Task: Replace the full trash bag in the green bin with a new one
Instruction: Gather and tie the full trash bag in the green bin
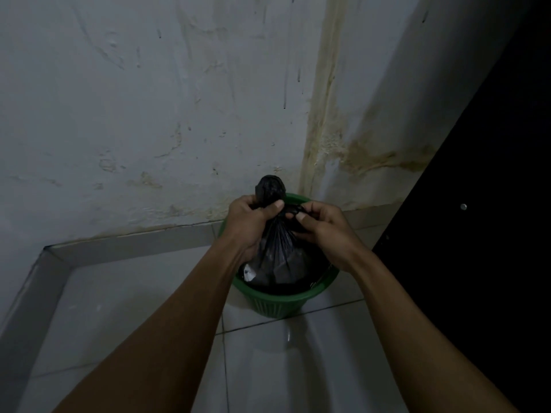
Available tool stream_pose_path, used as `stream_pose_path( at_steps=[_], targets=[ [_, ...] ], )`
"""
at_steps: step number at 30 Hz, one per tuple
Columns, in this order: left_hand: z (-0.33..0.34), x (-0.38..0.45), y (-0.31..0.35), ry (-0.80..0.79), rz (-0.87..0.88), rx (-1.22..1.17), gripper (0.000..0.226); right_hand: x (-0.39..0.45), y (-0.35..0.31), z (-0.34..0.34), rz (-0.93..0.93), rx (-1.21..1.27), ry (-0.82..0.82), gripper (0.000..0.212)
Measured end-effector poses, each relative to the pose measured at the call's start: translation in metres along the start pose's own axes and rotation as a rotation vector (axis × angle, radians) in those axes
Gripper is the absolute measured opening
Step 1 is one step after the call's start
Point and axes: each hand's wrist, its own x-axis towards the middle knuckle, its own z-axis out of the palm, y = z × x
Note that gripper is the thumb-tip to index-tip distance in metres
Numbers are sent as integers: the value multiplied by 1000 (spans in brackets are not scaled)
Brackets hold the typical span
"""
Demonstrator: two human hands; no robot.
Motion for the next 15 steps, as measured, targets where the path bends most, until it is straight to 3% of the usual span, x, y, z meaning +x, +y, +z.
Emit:
stream_pose_path(
  at_steps=[3,10,13,15],
  targets=[
    [4,2,-3,57,40,28,3,0,1,0,-21,1,0,12],
    [10,5,-8,121,77,124,23,-1,2,2,-81,-77,2,17],
    [13,6,-9,176,89,123,7,-1,3,2,-106,-113,0,21],
    [14,7,-9,246,96,152,21,-1,3,2,-115,-116,8,20]
  ],
)
